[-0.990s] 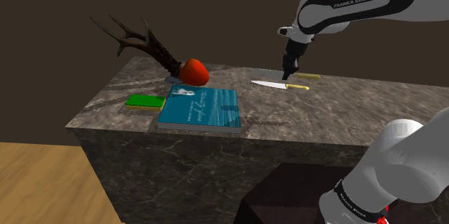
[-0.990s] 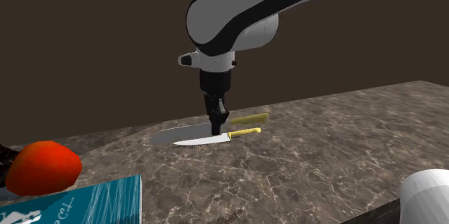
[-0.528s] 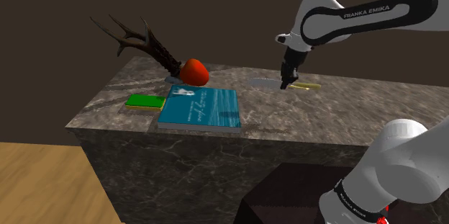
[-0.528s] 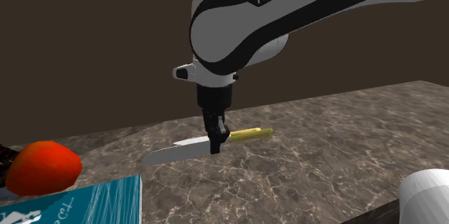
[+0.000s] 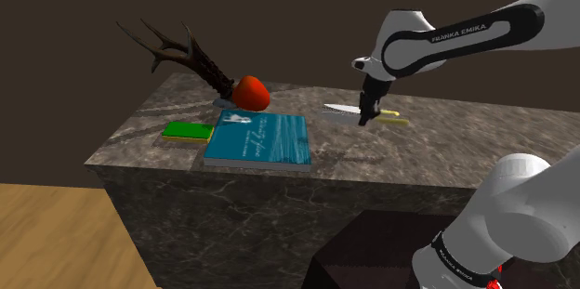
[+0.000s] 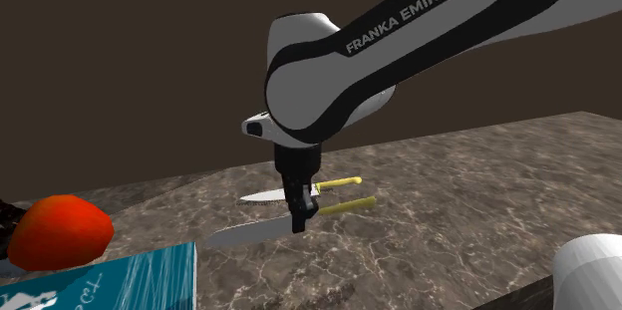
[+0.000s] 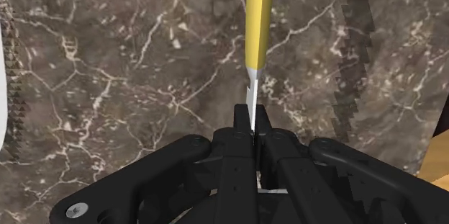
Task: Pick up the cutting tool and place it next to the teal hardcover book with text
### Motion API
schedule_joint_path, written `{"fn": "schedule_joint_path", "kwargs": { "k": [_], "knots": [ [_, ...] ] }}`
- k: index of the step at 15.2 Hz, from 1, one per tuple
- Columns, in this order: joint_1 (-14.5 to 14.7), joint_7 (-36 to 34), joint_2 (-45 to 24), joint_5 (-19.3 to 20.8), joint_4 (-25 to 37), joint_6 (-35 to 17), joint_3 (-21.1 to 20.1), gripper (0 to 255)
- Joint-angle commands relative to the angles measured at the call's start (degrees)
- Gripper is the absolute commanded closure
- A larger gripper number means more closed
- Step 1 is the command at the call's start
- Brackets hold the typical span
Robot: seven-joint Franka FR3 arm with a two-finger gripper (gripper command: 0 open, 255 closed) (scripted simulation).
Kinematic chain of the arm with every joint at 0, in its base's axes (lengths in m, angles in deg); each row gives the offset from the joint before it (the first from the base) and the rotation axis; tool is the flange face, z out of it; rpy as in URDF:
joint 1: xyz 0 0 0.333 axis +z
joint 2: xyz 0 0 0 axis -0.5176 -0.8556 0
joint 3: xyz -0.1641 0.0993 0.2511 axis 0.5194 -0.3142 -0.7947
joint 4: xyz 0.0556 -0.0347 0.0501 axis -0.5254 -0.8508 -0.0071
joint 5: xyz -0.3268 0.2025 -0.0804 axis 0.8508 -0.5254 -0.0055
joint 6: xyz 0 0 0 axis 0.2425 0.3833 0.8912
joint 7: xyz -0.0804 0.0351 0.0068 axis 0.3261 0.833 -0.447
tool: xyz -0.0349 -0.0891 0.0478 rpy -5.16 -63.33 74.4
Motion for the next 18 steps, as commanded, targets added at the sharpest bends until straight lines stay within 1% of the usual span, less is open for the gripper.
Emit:
{"fn": "schedule_joint_path", "kwargs": {
  "k": [1,8,16,17,18],
  "knots": [
    [0.01,0.07,-0.68,0.02,-1.11,-1.81,0.22,255],
    [0.28,0.65,-4.17,-0.33,-4.07,-8.2,1.17,255],
    [0.3,0.7,-4.42,-0.37,-4.23,-8.6,1.23,255],
    [0.3,0.7,-4.42,-0.37,-4.23,-8.6,1.23,0],
    [0.3,0.7,-4.42,-0.37,-4.23,-8.6,1.23,0]
  ]
}}
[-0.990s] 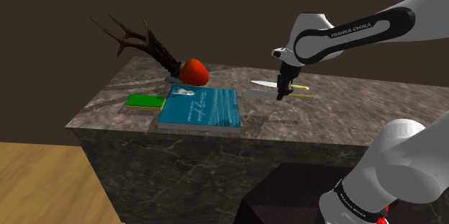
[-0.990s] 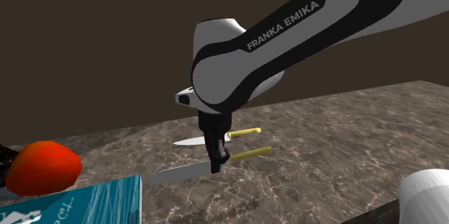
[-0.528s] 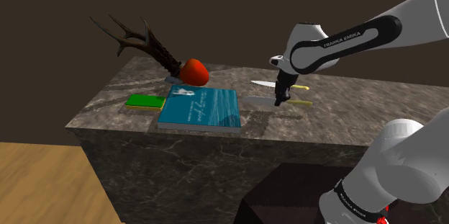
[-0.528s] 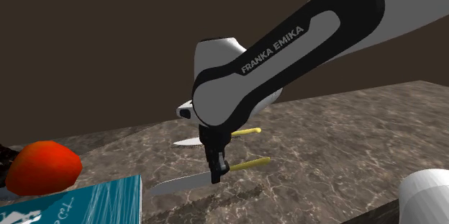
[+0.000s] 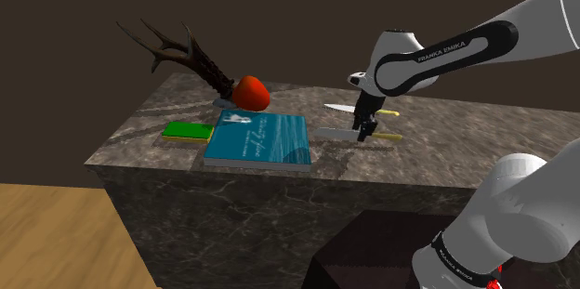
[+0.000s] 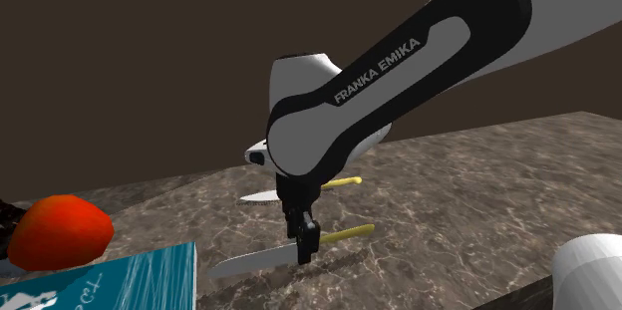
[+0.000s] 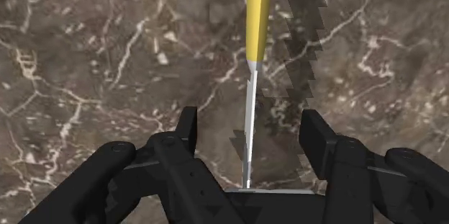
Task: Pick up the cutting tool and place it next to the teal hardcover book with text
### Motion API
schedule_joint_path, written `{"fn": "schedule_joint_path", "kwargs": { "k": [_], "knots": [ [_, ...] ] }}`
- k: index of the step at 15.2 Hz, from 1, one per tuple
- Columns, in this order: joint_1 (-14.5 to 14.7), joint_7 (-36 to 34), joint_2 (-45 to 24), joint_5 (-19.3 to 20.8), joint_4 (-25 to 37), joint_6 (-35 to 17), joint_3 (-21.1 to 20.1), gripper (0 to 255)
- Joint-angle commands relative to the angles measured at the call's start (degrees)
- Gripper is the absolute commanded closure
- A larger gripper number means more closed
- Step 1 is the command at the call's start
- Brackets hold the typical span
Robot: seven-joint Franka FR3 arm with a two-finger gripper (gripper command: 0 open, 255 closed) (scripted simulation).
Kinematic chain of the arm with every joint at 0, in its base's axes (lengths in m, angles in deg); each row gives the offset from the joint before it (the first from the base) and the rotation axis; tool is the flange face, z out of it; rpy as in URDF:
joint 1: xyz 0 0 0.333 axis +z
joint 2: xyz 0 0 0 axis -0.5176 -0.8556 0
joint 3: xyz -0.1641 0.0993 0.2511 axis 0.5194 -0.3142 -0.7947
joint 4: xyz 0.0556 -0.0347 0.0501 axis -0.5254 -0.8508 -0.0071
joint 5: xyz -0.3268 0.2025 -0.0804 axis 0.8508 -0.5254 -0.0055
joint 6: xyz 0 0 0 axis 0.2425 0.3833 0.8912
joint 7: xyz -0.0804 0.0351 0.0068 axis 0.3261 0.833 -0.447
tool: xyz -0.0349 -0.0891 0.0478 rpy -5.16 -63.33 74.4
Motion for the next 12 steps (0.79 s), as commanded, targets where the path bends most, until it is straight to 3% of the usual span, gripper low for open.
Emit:
{"fn": "schedule_joint_path", "kwargs": {
  "k": [1,4,8,12],
  "knots": [
    [0.0,0.0,0.0,0.0,0.0,0.0,0.0,0],
    [0.0,0.0,0.0,0.0,0.0,0.0,0.0,0],
    [-0.39,-0.67,4.68,0.48,4.02,8.61,-1.19,0],
    [-0.4,-0.66,4.68,0.48,4.02,8.61,-1.19,0]
  ]
}}
